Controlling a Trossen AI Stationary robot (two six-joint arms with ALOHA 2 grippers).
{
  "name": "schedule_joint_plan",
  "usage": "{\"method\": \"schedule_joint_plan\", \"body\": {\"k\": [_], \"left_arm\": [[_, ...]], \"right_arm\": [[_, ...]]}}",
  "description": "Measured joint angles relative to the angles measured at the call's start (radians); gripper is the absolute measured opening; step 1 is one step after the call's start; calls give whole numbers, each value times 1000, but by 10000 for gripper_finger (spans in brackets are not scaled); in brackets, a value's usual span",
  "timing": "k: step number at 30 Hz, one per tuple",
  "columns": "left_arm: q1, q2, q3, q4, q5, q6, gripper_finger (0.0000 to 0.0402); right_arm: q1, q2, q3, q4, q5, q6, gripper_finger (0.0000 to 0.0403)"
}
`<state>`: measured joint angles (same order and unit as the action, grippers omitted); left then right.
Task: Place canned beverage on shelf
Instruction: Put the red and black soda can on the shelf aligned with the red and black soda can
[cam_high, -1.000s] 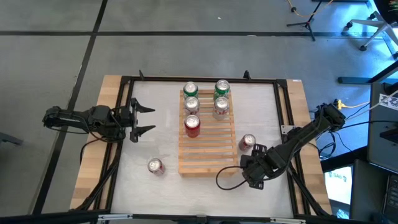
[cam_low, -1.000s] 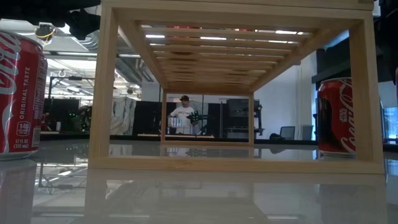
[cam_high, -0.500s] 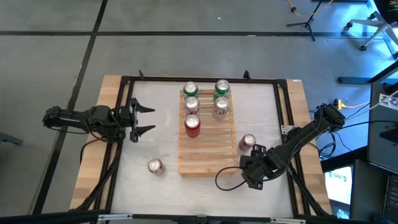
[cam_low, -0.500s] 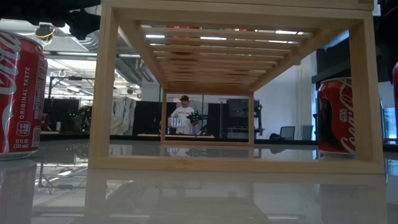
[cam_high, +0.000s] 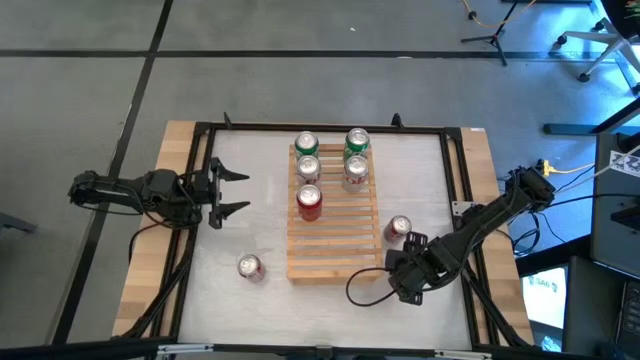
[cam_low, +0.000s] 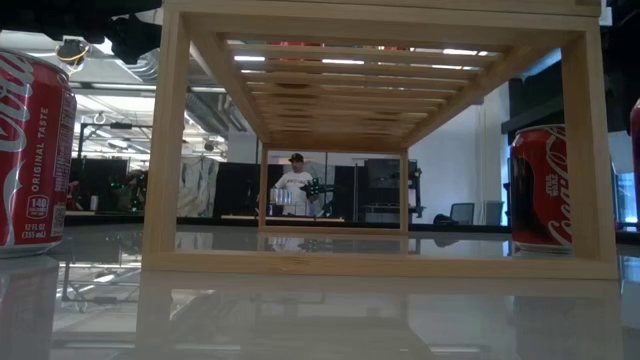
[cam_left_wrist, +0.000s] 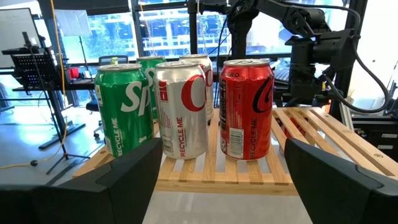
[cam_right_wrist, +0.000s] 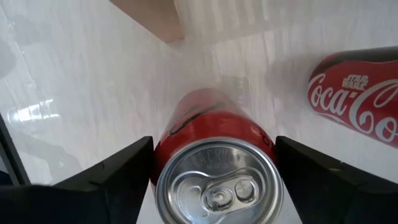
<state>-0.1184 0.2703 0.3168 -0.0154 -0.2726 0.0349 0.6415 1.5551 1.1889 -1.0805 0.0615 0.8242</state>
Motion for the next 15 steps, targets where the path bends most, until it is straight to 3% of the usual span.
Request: {"method": "schedule_joint_plan", "body": {"k": [15], "left_arm": [[0, 0, 0, 0, 0, 0, 330]], "right_arm": [[0, 3, 1, 5, 1, 0, 321]]}}
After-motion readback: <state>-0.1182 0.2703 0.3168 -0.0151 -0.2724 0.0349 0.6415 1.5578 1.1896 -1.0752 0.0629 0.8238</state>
